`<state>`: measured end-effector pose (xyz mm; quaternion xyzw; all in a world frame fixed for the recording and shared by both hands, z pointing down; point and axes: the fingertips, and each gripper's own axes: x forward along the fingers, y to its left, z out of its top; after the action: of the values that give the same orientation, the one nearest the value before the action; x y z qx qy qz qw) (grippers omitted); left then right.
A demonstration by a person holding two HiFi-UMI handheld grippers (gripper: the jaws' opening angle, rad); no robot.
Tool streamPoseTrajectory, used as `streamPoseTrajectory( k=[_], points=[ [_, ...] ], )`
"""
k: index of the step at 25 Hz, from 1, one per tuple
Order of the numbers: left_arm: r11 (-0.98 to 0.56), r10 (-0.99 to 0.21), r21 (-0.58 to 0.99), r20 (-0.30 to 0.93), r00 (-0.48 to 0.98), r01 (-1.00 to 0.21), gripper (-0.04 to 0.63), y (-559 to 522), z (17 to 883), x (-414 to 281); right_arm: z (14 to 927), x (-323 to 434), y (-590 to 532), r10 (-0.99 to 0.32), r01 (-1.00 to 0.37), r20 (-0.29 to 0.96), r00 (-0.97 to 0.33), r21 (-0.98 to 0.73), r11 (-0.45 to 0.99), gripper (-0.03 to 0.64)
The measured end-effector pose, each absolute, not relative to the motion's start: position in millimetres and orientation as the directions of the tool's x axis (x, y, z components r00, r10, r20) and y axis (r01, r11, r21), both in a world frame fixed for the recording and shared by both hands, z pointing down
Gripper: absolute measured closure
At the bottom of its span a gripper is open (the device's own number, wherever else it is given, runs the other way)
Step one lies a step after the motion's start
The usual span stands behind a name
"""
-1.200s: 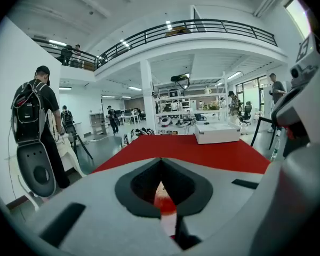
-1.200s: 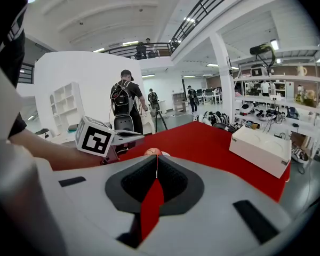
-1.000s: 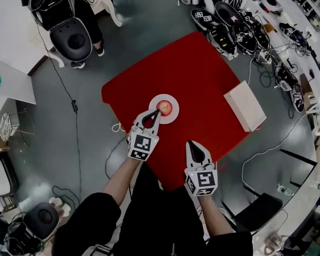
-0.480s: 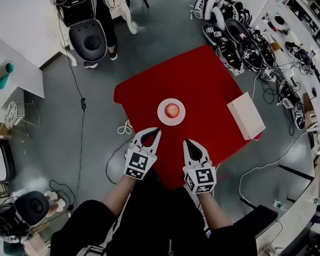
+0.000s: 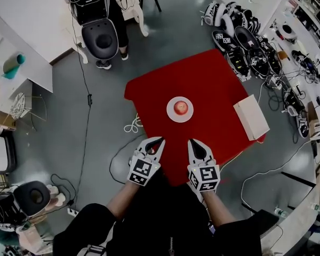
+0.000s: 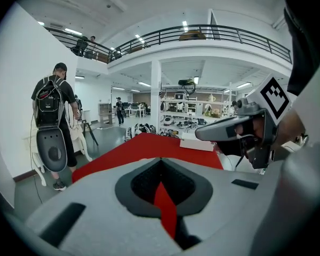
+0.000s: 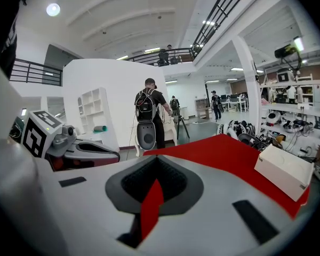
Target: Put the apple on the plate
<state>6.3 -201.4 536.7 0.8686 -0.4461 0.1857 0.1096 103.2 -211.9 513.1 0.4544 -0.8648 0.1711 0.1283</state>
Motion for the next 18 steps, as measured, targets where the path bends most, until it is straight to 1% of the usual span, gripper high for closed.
streamPoseTrajectory(
  k=[18],
  points=[
    [-0.540, -0.751, 0.042, 0.427, 0.504, -0.841, 0.589, -182, 545, 1, 518, 99, -196, -0.727, -0.817, 0.382, -0.571, -0.178, 0.548, 0.607]
  ],
)
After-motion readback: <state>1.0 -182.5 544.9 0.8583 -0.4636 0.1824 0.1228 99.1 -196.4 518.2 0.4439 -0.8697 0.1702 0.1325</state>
